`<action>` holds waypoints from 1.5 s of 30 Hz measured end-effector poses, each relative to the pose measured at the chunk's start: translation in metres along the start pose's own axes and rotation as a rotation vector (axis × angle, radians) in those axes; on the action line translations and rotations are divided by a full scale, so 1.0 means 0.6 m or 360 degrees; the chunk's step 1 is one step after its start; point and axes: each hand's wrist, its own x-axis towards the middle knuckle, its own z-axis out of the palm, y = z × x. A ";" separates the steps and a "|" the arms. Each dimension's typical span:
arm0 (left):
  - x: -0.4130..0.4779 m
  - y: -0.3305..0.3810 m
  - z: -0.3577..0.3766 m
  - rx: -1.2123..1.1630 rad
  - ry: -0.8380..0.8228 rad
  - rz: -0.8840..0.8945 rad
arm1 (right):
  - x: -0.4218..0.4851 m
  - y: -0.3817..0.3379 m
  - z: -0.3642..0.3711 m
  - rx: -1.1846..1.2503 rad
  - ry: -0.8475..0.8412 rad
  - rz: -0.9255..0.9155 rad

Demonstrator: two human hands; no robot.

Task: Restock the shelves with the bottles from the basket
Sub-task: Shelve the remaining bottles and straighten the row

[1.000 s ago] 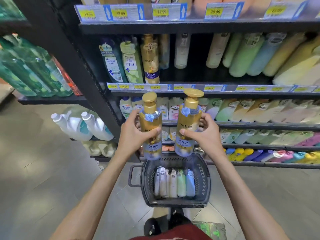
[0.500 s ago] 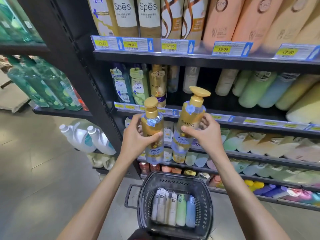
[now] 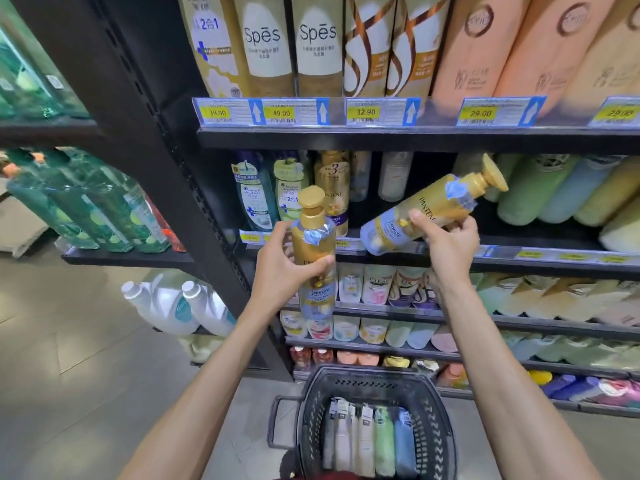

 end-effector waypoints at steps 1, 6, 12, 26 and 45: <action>0.004 -0.001 -0.003 -0.0007 0.0002 0.0009 | 0.008 0.001 0.008 0.0047 0.0069 0.0035; 0.018 -0.003 -0.016 -0.0026 -0.0008 0.0019 | 0.035 0.012 0.040 0.0159 0.0228 0.0132; 0.031 -0.006 -0.018 -0.0024 -0.0056 0.0053 | 0.049 0.036 0.057 0.0079 0.0263 0.0124; 0.041 -0.016 -0.011 -0.0117 -0.0082 0.0033 | 0.092 0.029 0.079 -0.0825 -0.0400 -0.0198; 0.047 -0.006 -0.019 -0.0075 -0.0072 0.0008 | 0.074 0.077 0.060 -0.1199 -0.0519 -0.0349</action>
